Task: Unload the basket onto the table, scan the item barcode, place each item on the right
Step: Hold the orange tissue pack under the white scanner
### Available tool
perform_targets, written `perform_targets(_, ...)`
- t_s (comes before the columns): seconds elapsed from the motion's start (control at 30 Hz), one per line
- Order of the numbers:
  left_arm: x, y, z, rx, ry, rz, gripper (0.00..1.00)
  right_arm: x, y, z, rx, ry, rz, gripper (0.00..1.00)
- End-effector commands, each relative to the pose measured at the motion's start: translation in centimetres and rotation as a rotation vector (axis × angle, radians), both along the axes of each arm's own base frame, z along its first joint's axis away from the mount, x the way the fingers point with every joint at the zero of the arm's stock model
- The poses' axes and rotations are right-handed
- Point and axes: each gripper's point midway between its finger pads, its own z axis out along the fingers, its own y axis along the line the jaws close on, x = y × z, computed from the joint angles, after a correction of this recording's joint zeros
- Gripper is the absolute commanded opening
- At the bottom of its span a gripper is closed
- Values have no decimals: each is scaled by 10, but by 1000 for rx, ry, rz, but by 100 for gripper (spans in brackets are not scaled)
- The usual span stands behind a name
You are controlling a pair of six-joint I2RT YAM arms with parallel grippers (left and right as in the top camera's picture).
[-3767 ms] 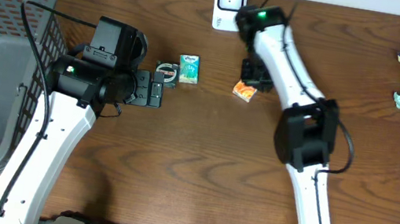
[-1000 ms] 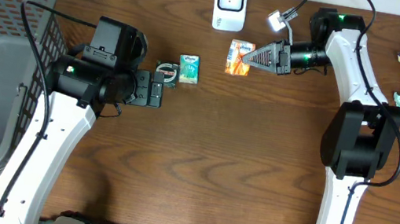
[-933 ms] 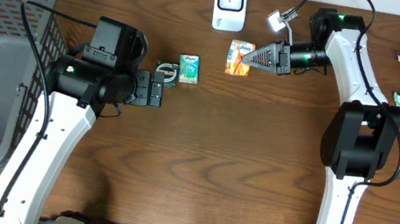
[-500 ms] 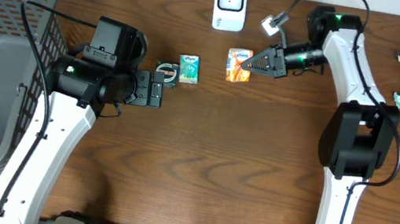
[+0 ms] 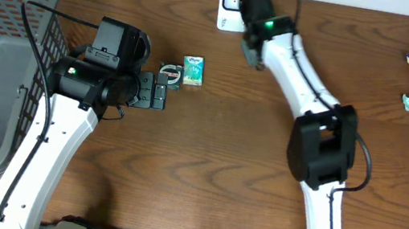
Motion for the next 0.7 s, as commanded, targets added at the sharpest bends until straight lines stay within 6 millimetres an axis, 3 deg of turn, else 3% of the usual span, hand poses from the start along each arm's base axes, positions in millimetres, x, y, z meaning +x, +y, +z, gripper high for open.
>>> perform_targets(0.0,2,1,6,3,-19,-2,98,22,4,49,-175,-174,50,1)
perform_targets(0.13,2,1,6,3,-19,-2,98,45,40,74,-113,-309,180,1)
perform_targets(0.27,2,1,6,3,-19,-2,98,55,67,81,-11,-351,318,1)
perform_targets(0.47,2,1,6,4,-19,-2,98,75,62,90,3,-430,336,1)
perform_targets(0.67,2,1,6,3,-19,-2,98,80,57,93,-29,-446,360,1)
